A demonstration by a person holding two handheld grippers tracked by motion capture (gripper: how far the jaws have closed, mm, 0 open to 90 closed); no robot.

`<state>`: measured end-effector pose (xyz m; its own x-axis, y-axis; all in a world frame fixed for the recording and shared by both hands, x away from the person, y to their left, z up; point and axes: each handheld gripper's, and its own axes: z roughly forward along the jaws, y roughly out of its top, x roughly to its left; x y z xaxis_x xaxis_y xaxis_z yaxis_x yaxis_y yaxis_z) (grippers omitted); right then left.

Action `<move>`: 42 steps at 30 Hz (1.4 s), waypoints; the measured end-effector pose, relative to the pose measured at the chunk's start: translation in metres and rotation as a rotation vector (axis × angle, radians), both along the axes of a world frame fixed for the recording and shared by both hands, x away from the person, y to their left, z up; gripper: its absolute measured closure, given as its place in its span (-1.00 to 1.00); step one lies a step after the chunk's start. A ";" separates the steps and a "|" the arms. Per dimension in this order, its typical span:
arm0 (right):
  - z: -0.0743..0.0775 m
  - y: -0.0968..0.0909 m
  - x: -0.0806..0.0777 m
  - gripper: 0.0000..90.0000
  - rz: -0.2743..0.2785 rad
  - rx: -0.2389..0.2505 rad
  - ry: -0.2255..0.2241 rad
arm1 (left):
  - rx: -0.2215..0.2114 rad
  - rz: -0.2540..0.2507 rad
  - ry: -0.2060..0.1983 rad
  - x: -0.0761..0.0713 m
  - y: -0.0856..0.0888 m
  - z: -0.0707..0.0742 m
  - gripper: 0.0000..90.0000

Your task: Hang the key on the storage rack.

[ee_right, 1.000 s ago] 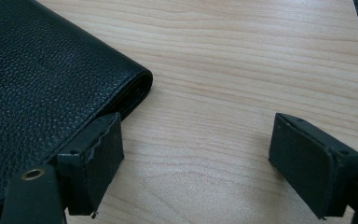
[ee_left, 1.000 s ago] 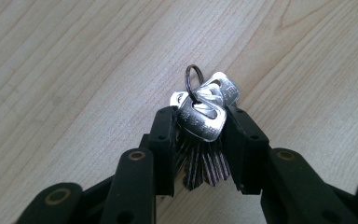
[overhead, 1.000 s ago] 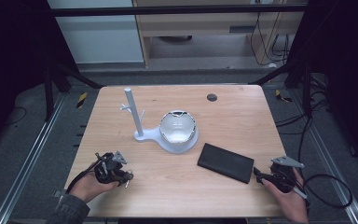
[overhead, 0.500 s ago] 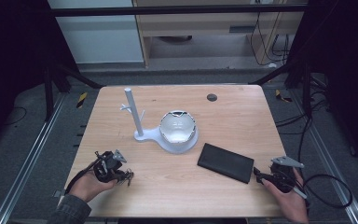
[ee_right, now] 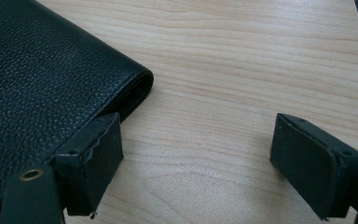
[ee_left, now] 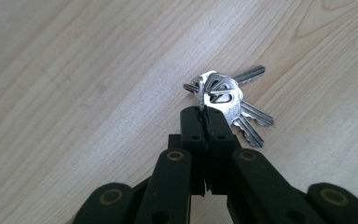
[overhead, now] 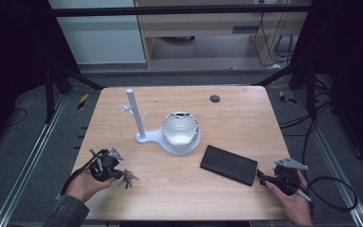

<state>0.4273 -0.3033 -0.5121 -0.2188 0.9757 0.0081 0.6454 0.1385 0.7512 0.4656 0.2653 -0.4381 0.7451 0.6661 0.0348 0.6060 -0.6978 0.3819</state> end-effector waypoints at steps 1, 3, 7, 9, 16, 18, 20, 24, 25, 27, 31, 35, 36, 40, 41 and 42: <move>0.000 0.000 0.000 -0.62 0.000 0.003 0.002 | -0.006 -0.002 -0.006 0.000 0.000 0.006 0.96; 0.000 0.000 0.000 -0.62 0.000 0.000 0.000 | -0.010 -0.006 -0.022 0.001 0.001 0.020 0.96; 0.000 0.000 0.000 -0.62 -0.001 0.002 0.001 | -0.003 0.002 -0.063 0.007 0.002 0.050 0.96; 0.000 0.000 0.000 -0.62 -0.001 0.000 0.000 | -0.006 0.012 -0.084 0.013 0.003 0.067 0.96; 0.000 0.000 -0.001 -0.63 -0.010 0.004 0.003 | -0.002 0.043 -0.144 0.032 0.006 0.111 0.96; 0.000 0.000 -0.001 -0.63 -0.008 0.003 0.003 | 0.000 0.062 -0.165 0.041 0.008 0.130 0.96; 0.000 0.000 -0.001 -0.63 -0.006 0.000 0.003 | 0.003 0.068 -0.174 0.045 0.008 0.139 0.96; 0.000 -0.001 0.000 -0.65 -0.006 -0.003 0.003 | 0.010 0.078 -0.181 0.053 0.005 0.155 0.96; 0.000 -0.001 0.000 -0.65 -0.006 -0.003 0.003 | 0.010 0.082 -0.186 0.054 0.004 0.157 0.96; 0.000 -0.001 0.000 -0.65 -0.003 -0.007 0.002 | 0.014 0.075 -0.210 0.057 0.001 0.162 0.96; 0.000 -0.001 0.000 -0.65 -0.001 -0.006 0.003 | 0.022 0.073 -0.214 0.062 -0.004 0.166 0.96; 0.000 -0.001 0.000 -0.65 -0.002 -0.006 0.002 | 0.022 0.069 -0.220 0.066 -0.009 0.173 0.96; 0.000 -0.001 0.000 -0.65 -0.002 -0.006 0.002 | 0.022 0.076 -0.217 0.067 -0.010 0.175 0.96; 0.000 -0.001 0.000 -0.65 -0.003 -0.008 0.003 | 0.018 0.081 -0.215 0.070 -0.010 0.179 0.96; 0.000 -0.001 0.000 -0.65 -0.002 -0.008 0.003 | 0.010 0.090 -0.220 0.071 -0.010 0.180 0.96; 0.000 -0.001 0.000 -0.65 -0.002 -0.008 0.003 | 0.008 0.090 -0.221 0.072 -0.009 0.180 0.96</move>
<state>0.4275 -0.3040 -0.5122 -0.2163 0.9763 0.0013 0.6477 0.1425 0.7485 0.5372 0.2561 -0.2576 0.6563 0.7287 0.1957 0.5682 -0.6480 0.5072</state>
